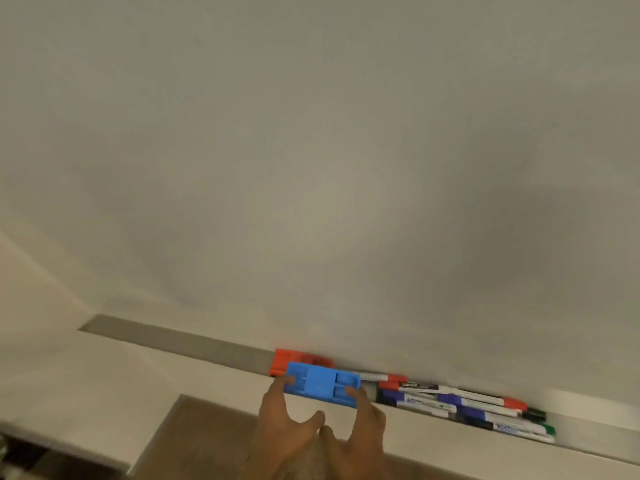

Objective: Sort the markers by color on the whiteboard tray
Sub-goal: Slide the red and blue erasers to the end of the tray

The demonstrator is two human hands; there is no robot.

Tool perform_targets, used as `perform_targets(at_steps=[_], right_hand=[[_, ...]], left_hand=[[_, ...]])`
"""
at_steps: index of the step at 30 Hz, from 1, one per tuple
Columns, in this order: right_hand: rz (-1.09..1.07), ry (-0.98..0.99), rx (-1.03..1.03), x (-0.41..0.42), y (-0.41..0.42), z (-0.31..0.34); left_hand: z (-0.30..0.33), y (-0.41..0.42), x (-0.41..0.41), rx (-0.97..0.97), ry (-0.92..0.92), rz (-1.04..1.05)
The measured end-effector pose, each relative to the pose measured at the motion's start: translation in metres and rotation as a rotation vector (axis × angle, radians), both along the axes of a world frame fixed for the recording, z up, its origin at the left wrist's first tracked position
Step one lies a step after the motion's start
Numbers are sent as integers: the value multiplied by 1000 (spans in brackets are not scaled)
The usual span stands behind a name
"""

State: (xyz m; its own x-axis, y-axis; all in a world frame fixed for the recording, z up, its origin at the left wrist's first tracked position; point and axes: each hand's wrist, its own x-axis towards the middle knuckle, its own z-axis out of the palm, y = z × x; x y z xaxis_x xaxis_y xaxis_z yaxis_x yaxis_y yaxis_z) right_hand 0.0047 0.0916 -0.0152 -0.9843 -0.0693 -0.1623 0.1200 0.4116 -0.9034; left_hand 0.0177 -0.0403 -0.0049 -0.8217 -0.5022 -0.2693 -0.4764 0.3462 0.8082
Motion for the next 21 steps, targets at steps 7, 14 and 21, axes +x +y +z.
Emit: perform_targets(at_steps=[7,14,21], right_hand=[[193,33,-68,-9,-117,-1],[299,-51,-3,-35,-170,-11],[353,-135,43,-40,-175,-19]], left_hand=[[13,-123,-19,-80,40,117],[2,-191,-40,-48,-20,63],[-20,-215,-43,-7,-105,27]])
